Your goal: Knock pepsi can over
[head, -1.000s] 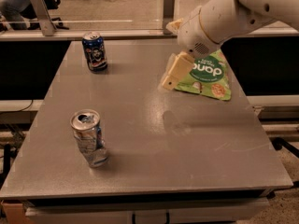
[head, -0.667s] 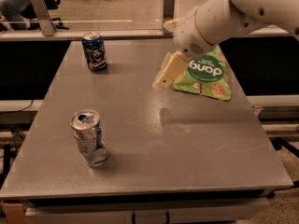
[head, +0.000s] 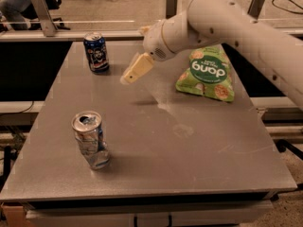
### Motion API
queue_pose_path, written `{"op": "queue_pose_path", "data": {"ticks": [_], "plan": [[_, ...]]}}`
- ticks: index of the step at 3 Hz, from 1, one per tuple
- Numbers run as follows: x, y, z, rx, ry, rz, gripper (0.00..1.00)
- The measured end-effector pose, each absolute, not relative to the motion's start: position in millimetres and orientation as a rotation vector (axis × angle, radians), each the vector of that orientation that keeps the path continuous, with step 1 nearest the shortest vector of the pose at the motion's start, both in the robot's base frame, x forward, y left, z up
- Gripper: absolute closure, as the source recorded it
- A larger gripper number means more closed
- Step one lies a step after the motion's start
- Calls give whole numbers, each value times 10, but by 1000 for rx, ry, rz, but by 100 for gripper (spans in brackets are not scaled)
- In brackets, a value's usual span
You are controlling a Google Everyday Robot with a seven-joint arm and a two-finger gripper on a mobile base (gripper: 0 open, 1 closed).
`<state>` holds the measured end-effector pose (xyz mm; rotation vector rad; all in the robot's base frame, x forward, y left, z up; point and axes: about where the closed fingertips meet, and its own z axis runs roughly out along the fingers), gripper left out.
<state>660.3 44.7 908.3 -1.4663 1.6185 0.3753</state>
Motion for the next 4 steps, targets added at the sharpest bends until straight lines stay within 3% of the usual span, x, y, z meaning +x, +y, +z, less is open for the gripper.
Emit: {"op": "queue_pose_path", "data": {"ticks": [4], "plan": [[7220,1588,8728,-1241,1591,678,0]]}}
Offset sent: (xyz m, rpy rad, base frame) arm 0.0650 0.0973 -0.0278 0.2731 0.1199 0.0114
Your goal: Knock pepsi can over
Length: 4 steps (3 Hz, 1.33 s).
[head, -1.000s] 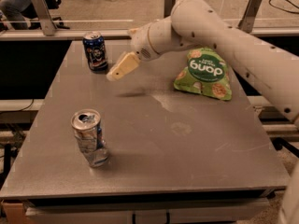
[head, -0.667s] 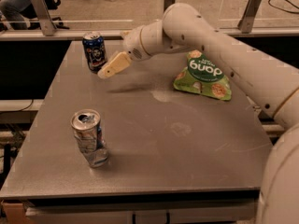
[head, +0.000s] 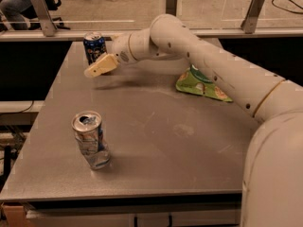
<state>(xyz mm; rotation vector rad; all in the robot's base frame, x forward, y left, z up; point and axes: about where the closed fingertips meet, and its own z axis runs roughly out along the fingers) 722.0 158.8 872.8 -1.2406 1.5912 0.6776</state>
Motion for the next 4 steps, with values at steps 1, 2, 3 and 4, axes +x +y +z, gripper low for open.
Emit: {"op": "queue_pose_path", "data": {"ticks": [1,2,3,4], "plan": [[7323,1740,8695,-1186,1587,692,17],[7351,1798,8704,-1163,1586,703,40],[7335,1681,8802,-1163,1577,664,64],[7245,1438,9024,-1223,1556,597,88]]}}
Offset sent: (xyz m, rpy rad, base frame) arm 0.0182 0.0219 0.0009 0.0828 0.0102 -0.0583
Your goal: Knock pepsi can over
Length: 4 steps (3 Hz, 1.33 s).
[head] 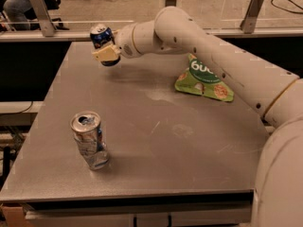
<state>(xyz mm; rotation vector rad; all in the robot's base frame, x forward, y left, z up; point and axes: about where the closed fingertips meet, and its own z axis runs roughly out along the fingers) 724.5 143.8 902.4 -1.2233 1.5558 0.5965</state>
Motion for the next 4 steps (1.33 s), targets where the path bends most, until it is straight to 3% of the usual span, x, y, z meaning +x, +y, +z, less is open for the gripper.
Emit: {"op": "queue_pose_path", "data": {"ticks": [1,4], "plan": [[7060,1253,9195,-1366,1559,518,100],[6479,738,9034,-1891,1707,281,100]]}}
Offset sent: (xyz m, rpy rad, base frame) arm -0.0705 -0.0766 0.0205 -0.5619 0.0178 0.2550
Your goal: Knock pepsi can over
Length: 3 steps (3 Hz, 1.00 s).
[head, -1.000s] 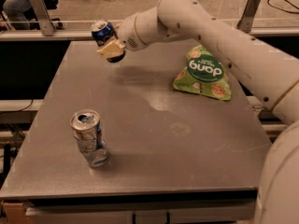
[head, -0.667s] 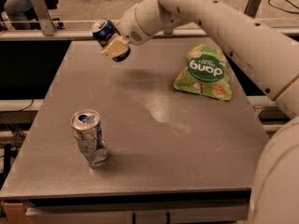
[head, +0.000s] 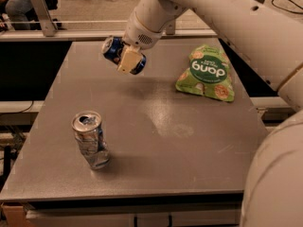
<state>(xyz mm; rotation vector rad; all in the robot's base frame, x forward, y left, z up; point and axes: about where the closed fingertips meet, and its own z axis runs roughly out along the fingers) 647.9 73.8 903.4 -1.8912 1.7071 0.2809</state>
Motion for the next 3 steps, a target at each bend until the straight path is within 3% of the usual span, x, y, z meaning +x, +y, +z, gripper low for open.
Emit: {"op": "queue_pose_path", "data": {"ticks": [1,3], "plan": [[6324,673,8912,-2035,1737,215,82],[6122,735,8689,-2260,1706,115,36]]}}
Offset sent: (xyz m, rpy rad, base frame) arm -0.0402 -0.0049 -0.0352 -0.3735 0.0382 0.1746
